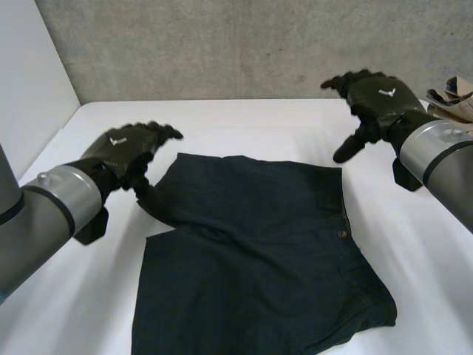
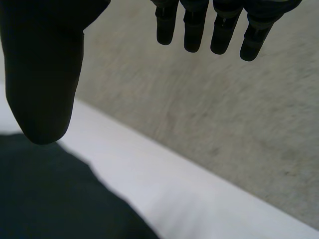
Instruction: Fold the laundry.
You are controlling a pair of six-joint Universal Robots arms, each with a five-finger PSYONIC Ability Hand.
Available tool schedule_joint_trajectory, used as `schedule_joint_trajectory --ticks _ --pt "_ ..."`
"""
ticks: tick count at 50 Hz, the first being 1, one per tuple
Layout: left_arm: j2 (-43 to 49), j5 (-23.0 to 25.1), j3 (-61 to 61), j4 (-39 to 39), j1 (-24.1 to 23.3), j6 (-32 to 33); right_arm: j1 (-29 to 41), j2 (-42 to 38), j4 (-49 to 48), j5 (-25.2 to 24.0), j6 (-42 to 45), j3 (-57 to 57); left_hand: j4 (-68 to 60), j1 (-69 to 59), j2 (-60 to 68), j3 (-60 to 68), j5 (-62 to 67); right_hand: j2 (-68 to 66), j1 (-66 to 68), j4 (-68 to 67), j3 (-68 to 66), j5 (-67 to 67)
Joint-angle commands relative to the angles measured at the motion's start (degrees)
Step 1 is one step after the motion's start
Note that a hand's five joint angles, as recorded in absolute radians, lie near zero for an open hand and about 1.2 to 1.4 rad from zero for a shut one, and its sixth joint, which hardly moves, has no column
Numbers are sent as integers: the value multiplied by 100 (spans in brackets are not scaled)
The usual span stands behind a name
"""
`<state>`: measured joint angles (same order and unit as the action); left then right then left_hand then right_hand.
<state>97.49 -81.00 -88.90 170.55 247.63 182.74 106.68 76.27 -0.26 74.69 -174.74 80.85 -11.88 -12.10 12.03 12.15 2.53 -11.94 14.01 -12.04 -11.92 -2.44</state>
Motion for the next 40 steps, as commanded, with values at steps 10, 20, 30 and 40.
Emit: schedule_joint_trajectory --ticks 10,20,30,40 --pt "-441 823 -1603 -1718 -66 1518 -156 37 3217 -877 3875 1088 -1597 -1575 1582 1570 1533 -1367 1160 -1357 -1369 -1317" --pt "-687 603 -2483 -1155 -110 1616 -437 599 2663 -939 4484 2496 -2053 -2031 2039 2026 1989 -1723 1517 -1713 -1726 -1673" --pt "-766 480 -2703 -716 -145 1589 -877 766 1758 -1202 4880 3420 -1935 -1913 1921 1908 1871 -2060 1853 -2049 -2062 -2009" --pt "-775 462 -2677 -645 -233 1519 -921 626 923 -1281 4845 3833 -1649 -1627 1635 1622 1585 -3724 3517 -3714 -3727 -3674"
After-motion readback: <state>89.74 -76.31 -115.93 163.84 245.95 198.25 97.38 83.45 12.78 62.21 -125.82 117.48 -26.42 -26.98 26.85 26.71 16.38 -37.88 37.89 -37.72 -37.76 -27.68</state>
